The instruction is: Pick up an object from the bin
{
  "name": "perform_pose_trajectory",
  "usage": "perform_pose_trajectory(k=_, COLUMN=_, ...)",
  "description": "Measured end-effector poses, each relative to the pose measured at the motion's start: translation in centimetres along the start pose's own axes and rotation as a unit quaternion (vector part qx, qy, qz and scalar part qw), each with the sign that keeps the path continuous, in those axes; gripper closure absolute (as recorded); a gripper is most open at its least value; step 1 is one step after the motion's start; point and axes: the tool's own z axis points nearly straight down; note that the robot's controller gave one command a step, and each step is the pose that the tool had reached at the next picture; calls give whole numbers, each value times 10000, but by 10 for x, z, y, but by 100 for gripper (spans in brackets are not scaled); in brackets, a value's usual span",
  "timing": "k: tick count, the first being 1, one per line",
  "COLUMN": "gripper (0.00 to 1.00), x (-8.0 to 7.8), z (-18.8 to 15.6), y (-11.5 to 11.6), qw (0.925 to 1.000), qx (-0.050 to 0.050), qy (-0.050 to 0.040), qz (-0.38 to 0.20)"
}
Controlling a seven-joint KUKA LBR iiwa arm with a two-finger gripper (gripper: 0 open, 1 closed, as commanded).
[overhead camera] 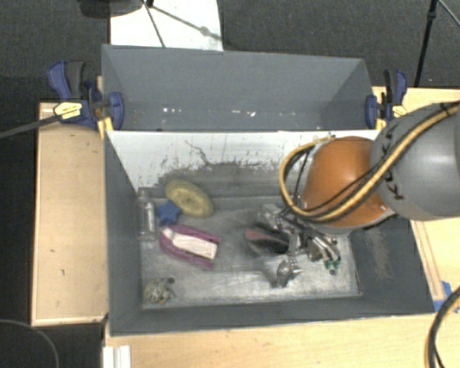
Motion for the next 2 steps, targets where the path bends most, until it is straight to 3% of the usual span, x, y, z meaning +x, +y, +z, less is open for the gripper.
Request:
perform_pose_trajectory(k=1, gripper=100, x=2, z=-1, y=4, qw=10000, qx=-13, qy=54, qz=0)
perform_pose_trajectory(k=2, gripper=100, x=-25, z=-136, y=17, qw=9951, qx=-15, qy=24, qz=-991)
